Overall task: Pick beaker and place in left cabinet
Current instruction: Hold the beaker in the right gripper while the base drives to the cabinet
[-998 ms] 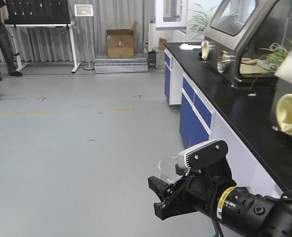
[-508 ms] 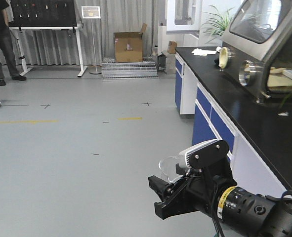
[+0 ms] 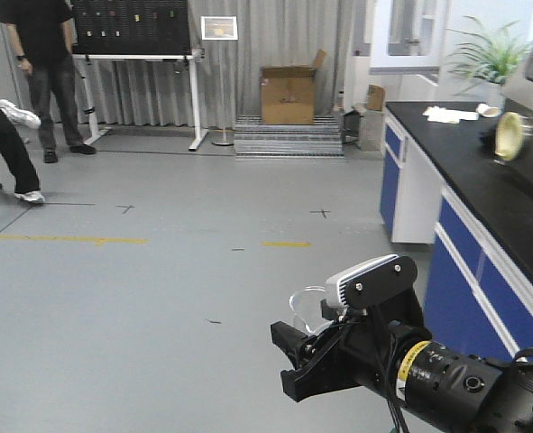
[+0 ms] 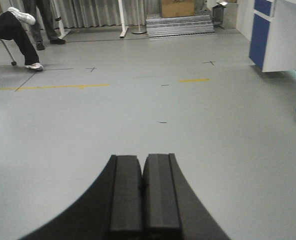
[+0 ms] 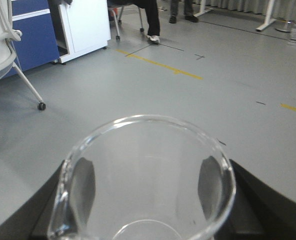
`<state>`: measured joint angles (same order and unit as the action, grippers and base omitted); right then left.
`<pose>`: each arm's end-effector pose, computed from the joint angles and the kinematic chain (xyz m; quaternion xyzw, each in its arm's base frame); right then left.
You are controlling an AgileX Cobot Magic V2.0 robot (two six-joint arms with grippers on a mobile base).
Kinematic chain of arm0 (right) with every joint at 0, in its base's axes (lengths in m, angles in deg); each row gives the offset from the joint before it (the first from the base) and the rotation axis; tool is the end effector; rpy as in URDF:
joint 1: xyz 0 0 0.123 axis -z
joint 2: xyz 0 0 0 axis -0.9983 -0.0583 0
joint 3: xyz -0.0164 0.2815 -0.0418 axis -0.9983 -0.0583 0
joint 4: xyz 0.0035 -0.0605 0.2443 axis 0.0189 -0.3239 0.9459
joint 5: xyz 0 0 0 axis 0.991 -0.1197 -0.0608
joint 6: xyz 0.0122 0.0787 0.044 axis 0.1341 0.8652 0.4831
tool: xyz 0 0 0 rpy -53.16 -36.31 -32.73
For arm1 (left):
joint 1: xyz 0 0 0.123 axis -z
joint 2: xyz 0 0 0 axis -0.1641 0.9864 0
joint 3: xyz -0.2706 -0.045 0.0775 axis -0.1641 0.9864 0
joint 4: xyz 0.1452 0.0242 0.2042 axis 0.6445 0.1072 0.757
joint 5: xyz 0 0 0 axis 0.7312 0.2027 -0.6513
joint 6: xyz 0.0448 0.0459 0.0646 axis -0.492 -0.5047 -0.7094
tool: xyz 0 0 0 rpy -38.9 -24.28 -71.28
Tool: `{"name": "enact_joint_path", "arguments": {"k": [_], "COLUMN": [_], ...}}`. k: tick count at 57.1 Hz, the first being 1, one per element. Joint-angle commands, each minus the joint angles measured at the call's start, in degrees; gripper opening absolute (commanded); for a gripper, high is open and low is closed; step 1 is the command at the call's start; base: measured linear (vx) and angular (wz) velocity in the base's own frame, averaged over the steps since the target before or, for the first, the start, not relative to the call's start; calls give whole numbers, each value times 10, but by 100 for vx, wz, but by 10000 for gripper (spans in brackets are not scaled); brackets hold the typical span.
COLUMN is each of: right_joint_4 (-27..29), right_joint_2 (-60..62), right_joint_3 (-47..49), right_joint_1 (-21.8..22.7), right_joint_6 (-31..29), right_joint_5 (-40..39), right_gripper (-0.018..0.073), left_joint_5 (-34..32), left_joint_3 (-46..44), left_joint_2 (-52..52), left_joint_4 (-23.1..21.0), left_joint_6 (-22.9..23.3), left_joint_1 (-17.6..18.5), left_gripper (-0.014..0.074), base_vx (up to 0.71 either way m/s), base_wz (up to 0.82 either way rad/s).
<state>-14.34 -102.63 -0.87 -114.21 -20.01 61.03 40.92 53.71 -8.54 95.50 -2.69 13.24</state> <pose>0.2879 0.1641 0.2673 -0.2325 0.7602 0.1938 0.5749 0.0549 0.0009 0.1797 0.0046 0.7766 -0.0065 0.6300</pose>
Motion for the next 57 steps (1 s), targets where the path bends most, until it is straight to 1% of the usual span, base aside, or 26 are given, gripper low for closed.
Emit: {"name": "enact_joint_path", "arguments": {"k": [1,22,57], "right_joint_4": [3,3,3], "right_joint_2": [22,22,22], "right_joint_3": [17,17,17], "right_joint_1": [2,3,2], "right_joint_6": [0,0,0], "right_joint_5": [-43,-35,-35], "right_gripper": [194,194,194], "left_joint_5": [-48,-48,-48], "left_joint_3": [-5,-5,-5], "left_joint_2": [-11,-11,-11], "left_joint_4": [-1,-1,-1], "left_joint_6": [2,2,2], "left_joint_1": [4,4,4], "left_gripper": [4,4,4], "base_vx": [71,73,79], "base_wz": [25,13,-2]}}
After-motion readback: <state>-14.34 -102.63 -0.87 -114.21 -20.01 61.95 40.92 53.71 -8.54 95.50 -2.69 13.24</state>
